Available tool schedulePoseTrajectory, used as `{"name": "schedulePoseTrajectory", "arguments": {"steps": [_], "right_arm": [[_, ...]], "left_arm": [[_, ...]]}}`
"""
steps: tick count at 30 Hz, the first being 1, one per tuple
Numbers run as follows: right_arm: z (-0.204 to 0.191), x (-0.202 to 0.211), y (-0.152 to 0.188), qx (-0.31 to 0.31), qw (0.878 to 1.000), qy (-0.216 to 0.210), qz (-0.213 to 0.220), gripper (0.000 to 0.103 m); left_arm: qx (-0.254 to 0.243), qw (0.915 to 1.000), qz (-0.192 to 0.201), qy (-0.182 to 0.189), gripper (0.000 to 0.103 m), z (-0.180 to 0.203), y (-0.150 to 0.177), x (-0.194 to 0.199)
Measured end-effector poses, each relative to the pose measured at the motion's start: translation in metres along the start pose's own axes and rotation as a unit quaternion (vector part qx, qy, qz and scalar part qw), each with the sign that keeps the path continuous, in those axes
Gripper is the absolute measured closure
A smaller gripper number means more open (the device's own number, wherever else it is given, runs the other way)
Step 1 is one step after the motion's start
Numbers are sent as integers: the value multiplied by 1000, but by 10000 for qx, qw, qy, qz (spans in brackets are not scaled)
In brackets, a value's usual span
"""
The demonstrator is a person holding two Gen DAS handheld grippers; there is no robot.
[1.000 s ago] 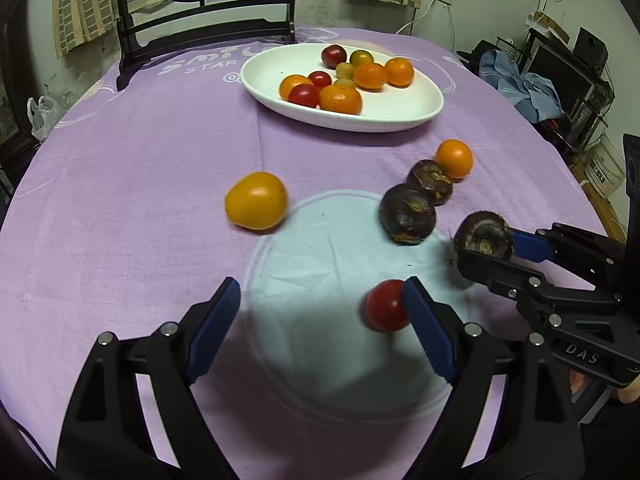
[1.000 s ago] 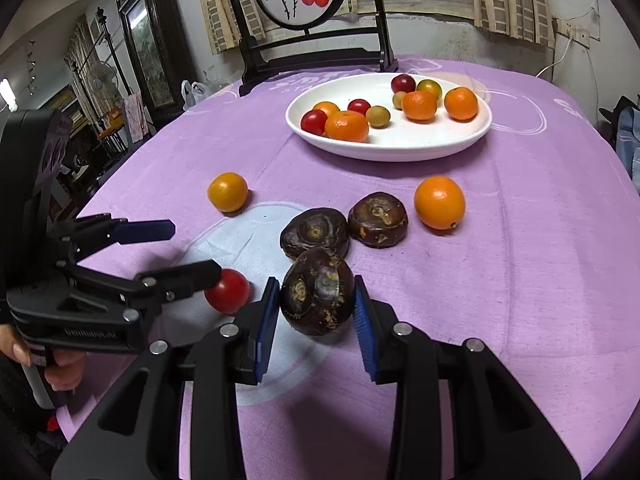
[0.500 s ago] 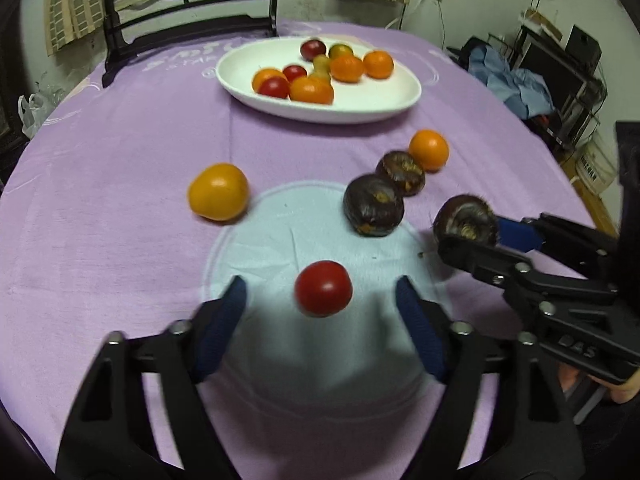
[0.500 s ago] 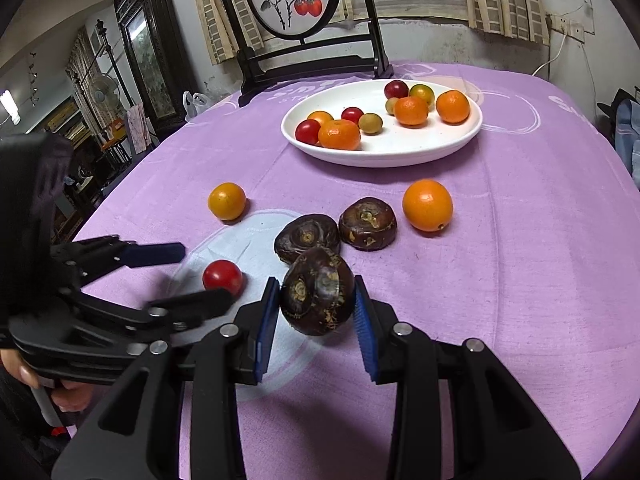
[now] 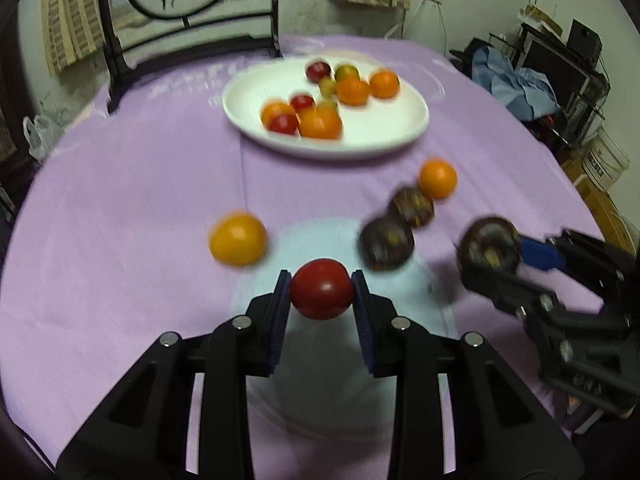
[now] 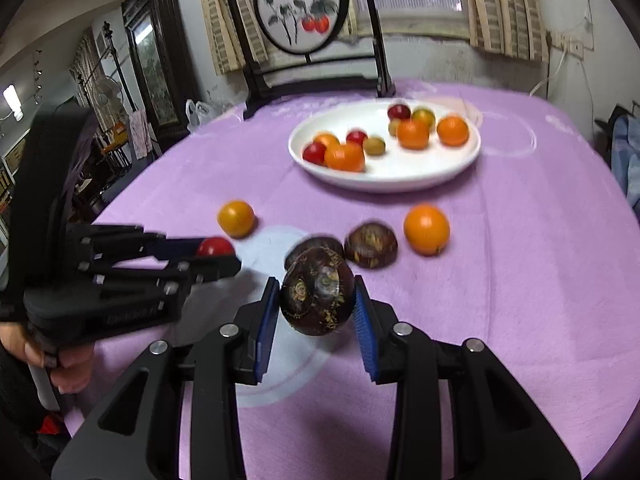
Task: Organize fruits
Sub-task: 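Carry both fruits over the white plate and open both tools to release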
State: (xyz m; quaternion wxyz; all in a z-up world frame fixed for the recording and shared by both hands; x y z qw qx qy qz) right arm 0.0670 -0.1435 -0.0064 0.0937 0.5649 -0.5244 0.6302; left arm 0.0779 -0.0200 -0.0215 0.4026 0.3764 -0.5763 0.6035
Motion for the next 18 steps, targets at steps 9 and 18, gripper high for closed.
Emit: {"name": "schedulePoseTrajectory", "arguments": {"steps": [9,18], "right_arm": [[23,4,-58,220,9980,510,297,67],[59,-65,-103,19,9967,796,-132,67]], "left_arm": [[269,9986,444,-102,72,-14,-78,15],[666,9967,129,-451,72,-32,-145,-35]]}}
Point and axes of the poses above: each gripper's, at about its wrist camera, not at the fingertips, and x roughly against the way its jaws point, z to its right, y to its underside, the point moved 5 cm from there along -x, roughly the way its jaws point, and after that the axes turned 14 degrees about -z, right-handed, at the moved point
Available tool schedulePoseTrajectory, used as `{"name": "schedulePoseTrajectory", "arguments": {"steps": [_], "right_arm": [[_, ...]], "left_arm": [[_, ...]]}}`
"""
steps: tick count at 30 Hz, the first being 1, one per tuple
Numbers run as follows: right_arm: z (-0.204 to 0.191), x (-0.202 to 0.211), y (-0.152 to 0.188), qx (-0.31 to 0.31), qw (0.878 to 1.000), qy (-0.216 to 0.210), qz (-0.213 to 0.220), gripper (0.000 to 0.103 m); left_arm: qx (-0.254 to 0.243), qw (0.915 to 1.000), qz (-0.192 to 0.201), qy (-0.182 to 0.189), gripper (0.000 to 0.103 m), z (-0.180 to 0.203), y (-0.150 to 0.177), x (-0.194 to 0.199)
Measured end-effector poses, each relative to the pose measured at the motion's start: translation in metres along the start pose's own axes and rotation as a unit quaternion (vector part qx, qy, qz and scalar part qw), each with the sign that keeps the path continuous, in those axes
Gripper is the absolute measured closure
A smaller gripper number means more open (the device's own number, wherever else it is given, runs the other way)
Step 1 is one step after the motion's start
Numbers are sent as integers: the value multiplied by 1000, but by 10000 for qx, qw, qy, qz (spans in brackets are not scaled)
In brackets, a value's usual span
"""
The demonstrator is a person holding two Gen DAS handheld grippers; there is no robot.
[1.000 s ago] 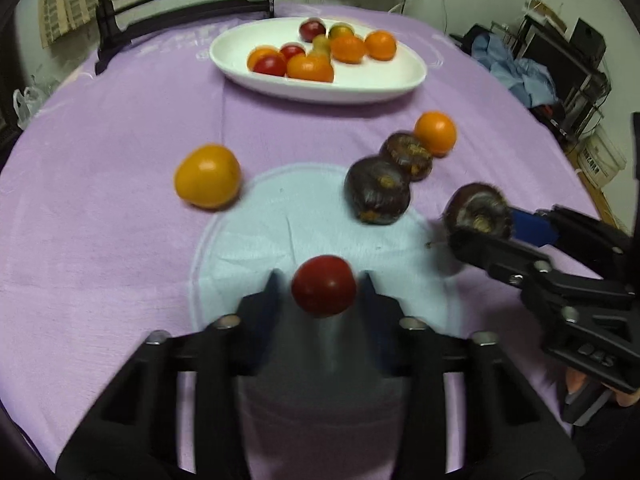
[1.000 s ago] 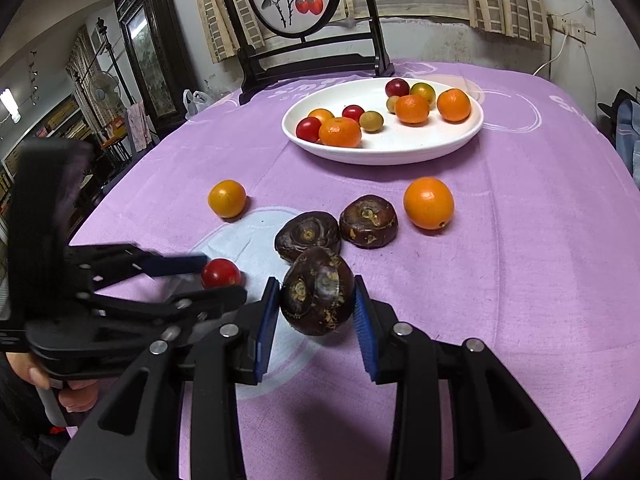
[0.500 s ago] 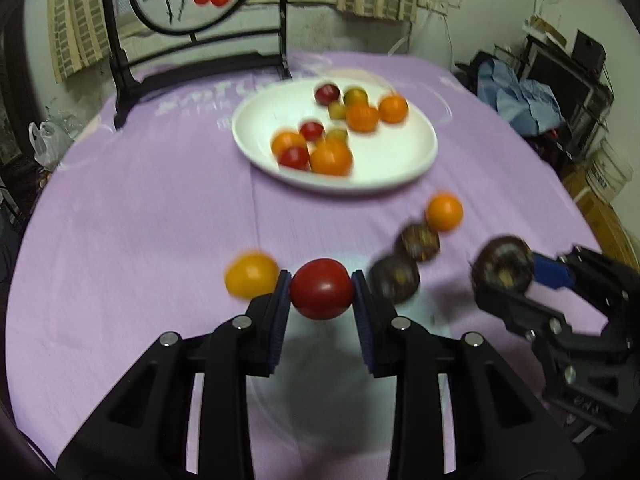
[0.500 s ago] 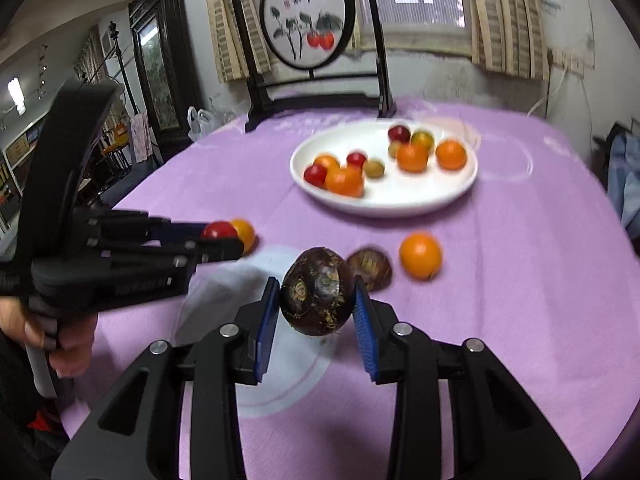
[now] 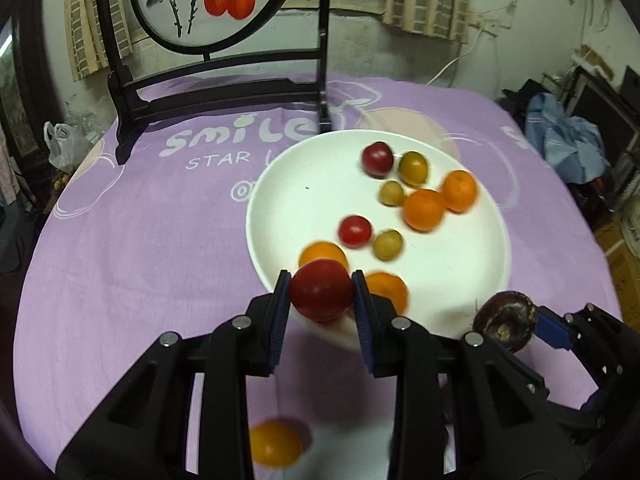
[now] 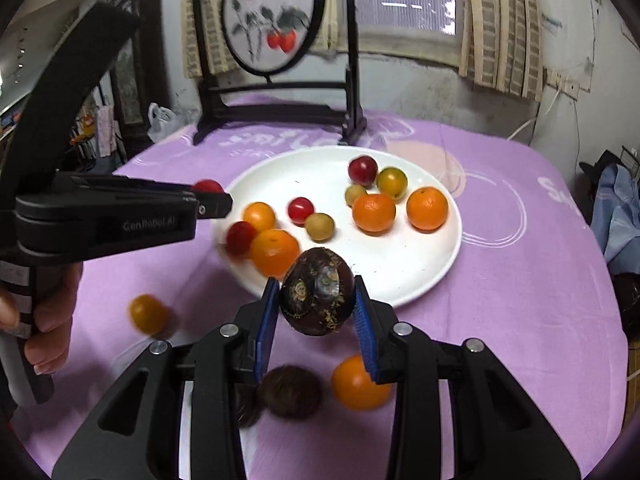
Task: Organize fruits
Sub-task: 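Carry both fruits over the white plate and open both tools to release, then grasp a dark mangosteen with the right tool while the left tool grasps the yellow plum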
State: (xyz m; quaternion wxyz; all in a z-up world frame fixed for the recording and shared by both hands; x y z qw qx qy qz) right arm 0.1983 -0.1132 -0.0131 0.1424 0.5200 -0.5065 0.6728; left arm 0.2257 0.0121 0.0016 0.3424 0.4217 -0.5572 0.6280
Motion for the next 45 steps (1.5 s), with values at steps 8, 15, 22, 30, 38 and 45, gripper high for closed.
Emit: {"name": "schedulePoseTrajectory", "arguments": {"steps": [8,15,22,30,38,45], "right_arm": [[13,-26,-6,-313,9994,-35,-142,60],[20,-15,3,-427,9990,-29,-90,59],[22,15,20,-550,9984,-55,86,59],[-2,33,64,-382,9990,-238,-18,59],[-47,38,104,-14,9981,-533,-296,59],[-64,25,111,131,9973,-410,-594,59]], "left_arm": [[305,9994,-148,-82,44,-10,-20,-34],[454,9988,114,-124,24,-19,-13,-11],[478,9987,139,67,17,-29,20,9],[410,9991,133,52,13,-38,69,22],[433,9989,65,-140,13,-51,108,20],[444,9988,173,-105,13,-62,115,20]]}}
Point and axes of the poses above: each gripper's, at about its wrist camera, not at the fingertips, and x roughly against the way its jaws point, z to its right, y to its underside, the point moved 5 cm from there along -x, roughly the way its jaws point, and after that the axes turned 14 degrees about -z, right-handed, at the moved point
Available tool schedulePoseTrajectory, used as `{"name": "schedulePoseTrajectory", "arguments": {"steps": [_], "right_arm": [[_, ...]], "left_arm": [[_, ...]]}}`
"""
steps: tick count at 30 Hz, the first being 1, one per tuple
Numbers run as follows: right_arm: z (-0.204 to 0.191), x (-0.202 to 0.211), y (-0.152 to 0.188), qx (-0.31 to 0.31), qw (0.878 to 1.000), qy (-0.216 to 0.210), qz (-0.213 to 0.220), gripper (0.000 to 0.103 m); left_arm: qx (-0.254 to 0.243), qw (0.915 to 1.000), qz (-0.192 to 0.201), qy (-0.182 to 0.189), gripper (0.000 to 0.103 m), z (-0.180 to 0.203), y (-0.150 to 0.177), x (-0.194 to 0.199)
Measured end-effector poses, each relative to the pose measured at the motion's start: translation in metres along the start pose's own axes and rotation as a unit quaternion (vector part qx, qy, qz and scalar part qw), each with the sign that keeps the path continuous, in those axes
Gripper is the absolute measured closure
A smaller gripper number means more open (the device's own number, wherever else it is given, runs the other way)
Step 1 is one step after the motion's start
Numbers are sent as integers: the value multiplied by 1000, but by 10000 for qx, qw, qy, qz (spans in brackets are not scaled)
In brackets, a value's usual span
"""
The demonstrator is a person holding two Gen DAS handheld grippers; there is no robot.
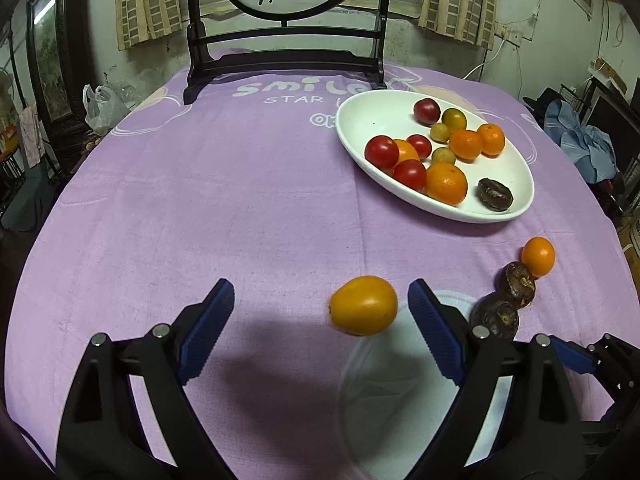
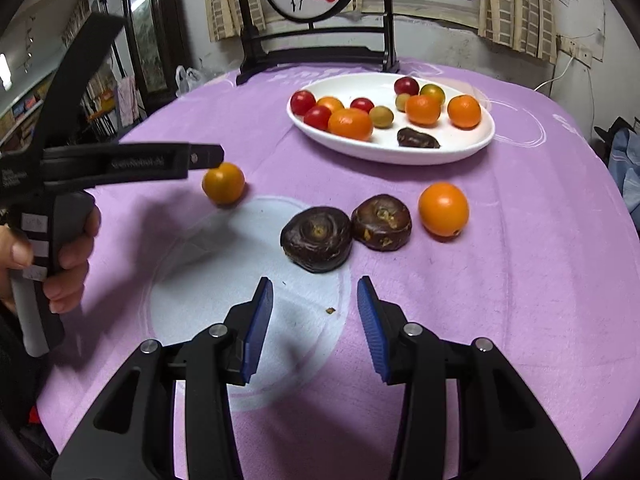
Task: Organize fruits
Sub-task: 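Grasp a dark mangosteen with the right tool while the left tool grasps the yellow plum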
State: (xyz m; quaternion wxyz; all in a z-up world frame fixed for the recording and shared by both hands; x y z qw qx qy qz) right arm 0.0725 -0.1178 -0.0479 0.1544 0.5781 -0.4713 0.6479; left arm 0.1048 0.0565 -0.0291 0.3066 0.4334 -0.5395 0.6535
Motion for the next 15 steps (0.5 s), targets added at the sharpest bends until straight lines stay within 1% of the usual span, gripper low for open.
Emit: {"name": "schedulePoseTrajectory", "arguments": {"steps": [5,9,12,15], "right_arm": [[-2,-19,-7,-10,9993,202,-311,59],[-7,-28,-18,53,9984,455,-324,59],[-9,-34,-28,-9,9978,597,-271,59],[-9,-39,-37,-100,9976,644,-219,59]], "left_arm": [[-6,10000,48,-38,13,-5,-1,-5],[28,10000,-35,7,13,-8,-1,-9],[44,10000,-68,-38,13,-9,-1,-12],[42,9999,-122,4,12,-9,-1,-15]]}}
Point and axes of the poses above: each gripper's, at about its wrist camera, not at the fingertips, and x roughly against the way its jaws point, z to its right, y to its underside, the point moved 5 cm from there along -x, roughly the way its jaws point, and after that the axes turned 14 degrees about -z, right-handed, at the moved point
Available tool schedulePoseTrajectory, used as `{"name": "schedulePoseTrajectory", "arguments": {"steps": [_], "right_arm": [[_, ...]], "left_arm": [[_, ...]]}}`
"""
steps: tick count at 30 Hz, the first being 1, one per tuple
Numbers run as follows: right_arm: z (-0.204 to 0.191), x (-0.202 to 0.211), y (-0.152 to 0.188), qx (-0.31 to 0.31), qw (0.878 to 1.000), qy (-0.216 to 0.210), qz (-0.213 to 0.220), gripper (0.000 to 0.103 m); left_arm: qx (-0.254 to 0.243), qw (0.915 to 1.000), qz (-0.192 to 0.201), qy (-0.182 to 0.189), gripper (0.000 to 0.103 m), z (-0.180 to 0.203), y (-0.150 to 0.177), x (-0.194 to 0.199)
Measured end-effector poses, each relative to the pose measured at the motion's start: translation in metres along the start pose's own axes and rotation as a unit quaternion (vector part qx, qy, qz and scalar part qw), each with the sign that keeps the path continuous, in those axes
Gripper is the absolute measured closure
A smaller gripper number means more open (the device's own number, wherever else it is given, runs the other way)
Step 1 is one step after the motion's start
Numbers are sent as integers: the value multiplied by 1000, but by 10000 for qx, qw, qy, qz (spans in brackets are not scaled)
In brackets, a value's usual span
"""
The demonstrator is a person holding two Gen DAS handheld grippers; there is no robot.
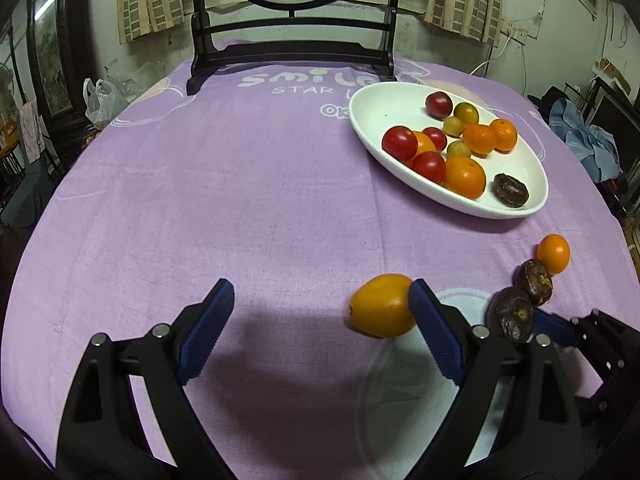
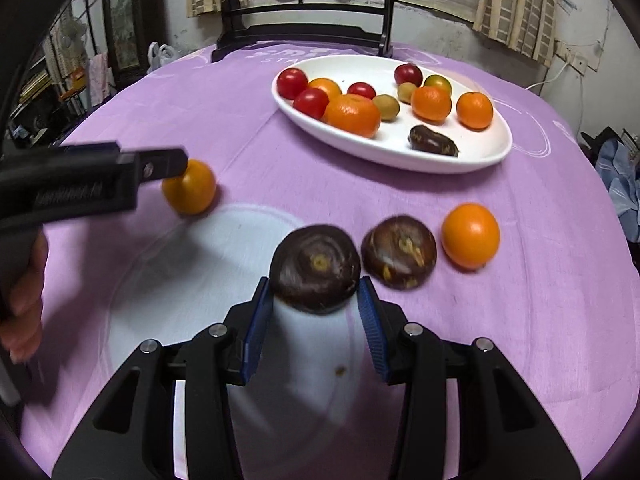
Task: Organize fruits
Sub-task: 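Grasp a dark mangosteen with the right tool while the left tool grasps the yellow plum, then carry both fruits over the white plate and open both tools to release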
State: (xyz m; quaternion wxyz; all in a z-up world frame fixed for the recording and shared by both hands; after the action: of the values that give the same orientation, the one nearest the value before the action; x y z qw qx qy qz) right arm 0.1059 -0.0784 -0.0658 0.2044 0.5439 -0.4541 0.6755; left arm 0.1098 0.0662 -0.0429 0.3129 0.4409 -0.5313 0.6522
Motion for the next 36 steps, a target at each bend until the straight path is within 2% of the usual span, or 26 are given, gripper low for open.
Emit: {"name": "schedulePoseTrajectory", "arguments": {"steps": [4,7,13,22,23,25,27,32,36], "right_arm": [[2,0,-2,-25,9999,-62,84,60],[5,4,1,-84,9995,-299,94,60],[11,30,8,-76,9972,-656,339,60],[29,40,19,-249,9960,-754,412,60],[29,40,19,-239,9961,-747,409,60],[27,39,19,-184,9963,-738,402,60],[25,40,19,-146,9963,-752,401,60],[27,42,19,-184,9957,-774,469,60],[36,54,18,-343,9934,-883,653,60]], "left_arm": [[-55,9999,-63,120,11,4,2,-2],[-85,9998,-44,168,11,6,2,0],[-142,9989,175,420,11,13,3,11],[-428,9987,58,270,12,30,8,-6],[-448,9987,27,261,14,32,9,-9],[-506,9982,-87,306,28,35,9,-16],[-504,9972,-320,453,60,37,10,-24],[-505,9976,-323,342,60,38,13,-22],[-582,9975,-155,378,60,46,11,0]]}}
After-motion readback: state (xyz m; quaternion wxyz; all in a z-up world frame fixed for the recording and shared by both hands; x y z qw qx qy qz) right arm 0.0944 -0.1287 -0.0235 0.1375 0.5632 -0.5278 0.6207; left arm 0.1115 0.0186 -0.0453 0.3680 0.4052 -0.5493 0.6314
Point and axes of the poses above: each gripper's, at about its wrist camera, not at the fingertips, and x roughly against the way its jaws point, z to its right, y to its underside, the point moved 5 cm from there along -x, roughly the way its jaws point, and after that the axes turned 14 degrees about -z, right-handed, at the moved point
